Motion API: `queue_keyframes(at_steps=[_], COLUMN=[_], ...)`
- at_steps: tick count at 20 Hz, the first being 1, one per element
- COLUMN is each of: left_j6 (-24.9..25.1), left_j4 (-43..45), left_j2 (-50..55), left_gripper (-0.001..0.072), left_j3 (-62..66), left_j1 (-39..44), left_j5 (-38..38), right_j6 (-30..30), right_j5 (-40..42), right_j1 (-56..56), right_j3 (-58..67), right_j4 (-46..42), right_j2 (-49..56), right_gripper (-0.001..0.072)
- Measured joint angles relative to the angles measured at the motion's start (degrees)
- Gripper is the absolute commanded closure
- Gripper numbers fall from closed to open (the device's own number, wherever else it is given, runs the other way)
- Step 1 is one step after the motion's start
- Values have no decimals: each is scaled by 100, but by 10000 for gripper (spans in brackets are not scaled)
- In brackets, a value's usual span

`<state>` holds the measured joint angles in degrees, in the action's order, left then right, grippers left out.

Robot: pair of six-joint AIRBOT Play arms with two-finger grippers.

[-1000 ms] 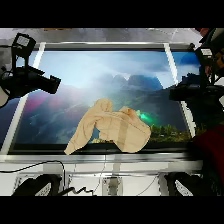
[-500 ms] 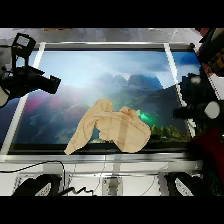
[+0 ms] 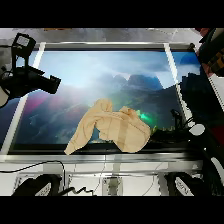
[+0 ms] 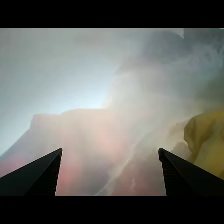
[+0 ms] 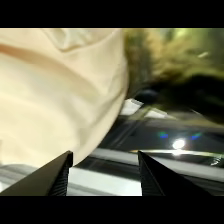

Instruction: Fold the clothes and pants, and hang the long-sleeved shirts on hangers.

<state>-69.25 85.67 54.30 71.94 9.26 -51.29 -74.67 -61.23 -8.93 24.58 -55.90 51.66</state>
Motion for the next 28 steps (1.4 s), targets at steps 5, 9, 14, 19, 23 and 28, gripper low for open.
queue_keyframes(at_steps=[5,9,14,19,23,28], left_j6=[0,0,0,0,-2,-2], left_j4=[-2,-2,-2,-2,-310,-1154], left_j2=[0,0,0,0,0,0], left_gripper=[5,5,5,5,4,6], left_j3=[0,0,0,0,0,-7], left_j1=[0,0,0,0,0,-2], left_j5=[0,-2,0,0,-26,-380], right_j6=[146,398,667,1272,1582,1700], right_j5=[98,96,304,590,713,597], right_j1=[-26,-33,-31,-31,-31,-31], right_j3=[-256,-299,-315,-315,-216,70], right_j4=[601,916,1062,1165,1178,1182], right_j2=[505,1075,1414,1488,1438,844], right_gripper=[311,334,557,699,699,700])
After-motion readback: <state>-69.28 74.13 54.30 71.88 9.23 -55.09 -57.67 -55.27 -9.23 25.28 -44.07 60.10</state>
